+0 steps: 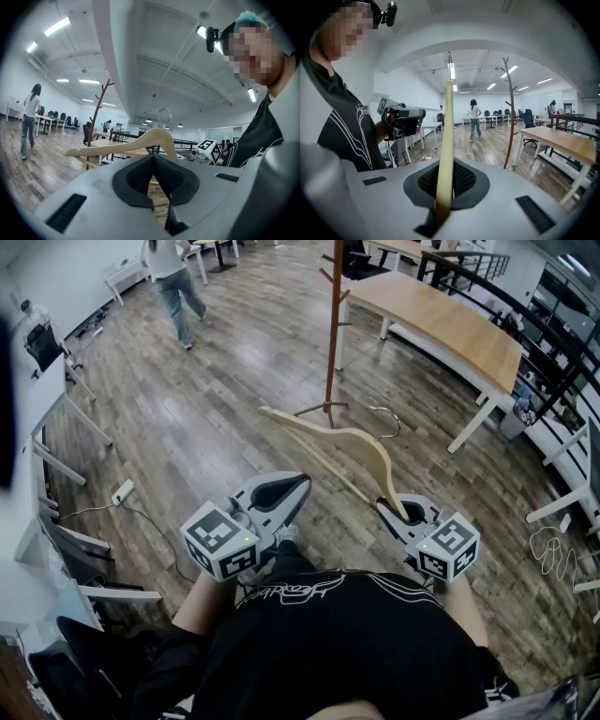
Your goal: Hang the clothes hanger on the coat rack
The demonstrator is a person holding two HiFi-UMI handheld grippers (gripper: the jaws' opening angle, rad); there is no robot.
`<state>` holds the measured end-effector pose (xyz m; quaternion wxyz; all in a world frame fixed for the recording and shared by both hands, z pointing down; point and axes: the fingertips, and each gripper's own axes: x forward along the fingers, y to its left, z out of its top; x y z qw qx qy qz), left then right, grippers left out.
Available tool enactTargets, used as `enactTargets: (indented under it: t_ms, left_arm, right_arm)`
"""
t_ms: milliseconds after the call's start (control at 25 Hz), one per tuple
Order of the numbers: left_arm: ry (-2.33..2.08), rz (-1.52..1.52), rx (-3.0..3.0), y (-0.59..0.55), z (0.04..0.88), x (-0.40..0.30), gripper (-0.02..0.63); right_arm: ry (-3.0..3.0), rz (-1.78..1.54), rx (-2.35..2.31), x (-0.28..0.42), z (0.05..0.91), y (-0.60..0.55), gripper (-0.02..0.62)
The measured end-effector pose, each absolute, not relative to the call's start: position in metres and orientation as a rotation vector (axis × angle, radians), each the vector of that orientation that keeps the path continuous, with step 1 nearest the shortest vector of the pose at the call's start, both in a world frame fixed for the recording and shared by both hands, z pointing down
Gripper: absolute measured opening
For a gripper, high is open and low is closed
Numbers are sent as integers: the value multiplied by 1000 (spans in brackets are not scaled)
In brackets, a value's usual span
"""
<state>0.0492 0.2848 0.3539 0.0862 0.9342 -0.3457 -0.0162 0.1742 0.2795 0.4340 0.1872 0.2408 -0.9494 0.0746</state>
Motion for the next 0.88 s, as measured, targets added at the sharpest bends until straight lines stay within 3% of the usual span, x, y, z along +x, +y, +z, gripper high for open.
enactTargets:
  t_ms: [880]
  left_arm:
    - [-920,-24,2711,197,387,28,8]
  right_arm:
    - [-2588,299,741,150,465,199,38]
